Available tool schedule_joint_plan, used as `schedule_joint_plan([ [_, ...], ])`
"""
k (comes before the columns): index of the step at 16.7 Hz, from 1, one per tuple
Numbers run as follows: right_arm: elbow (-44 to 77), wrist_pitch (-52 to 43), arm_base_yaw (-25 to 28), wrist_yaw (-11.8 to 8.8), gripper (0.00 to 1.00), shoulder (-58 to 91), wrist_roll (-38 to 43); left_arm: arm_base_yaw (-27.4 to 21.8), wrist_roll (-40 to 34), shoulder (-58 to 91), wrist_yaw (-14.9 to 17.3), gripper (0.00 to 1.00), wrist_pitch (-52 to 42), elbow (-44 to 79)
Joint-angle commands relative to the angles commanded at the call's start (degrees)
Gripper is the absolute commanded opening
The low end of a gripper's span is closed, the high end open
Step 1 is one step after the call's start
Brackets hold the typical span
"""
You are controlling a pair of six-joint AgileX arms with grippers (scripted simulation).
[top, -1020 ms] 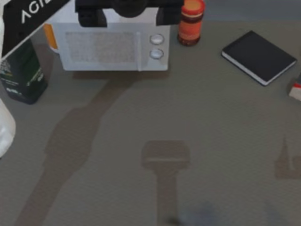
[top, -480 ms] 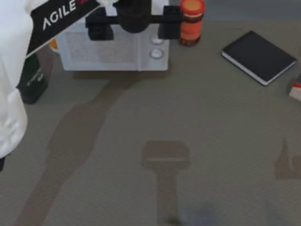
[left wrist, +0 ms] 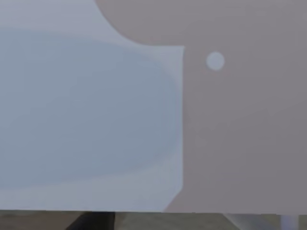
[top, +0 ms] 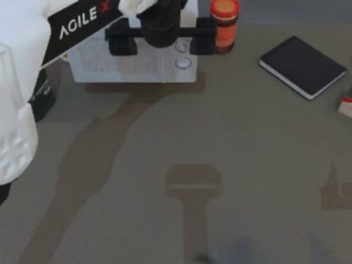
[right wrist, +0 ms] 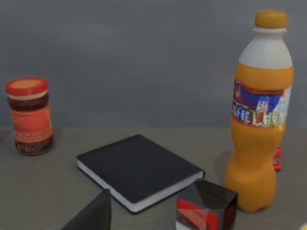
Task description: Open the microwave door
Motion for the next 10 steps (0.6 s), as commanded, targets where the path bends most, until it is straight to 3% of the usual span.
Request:
schedule_joint_plan([
  [10,0.00,0.00,0.00,0.00,1.00,0.00,0.00,0.00,0.00,0.00,0.00,0.10,0.00,0.00],
])
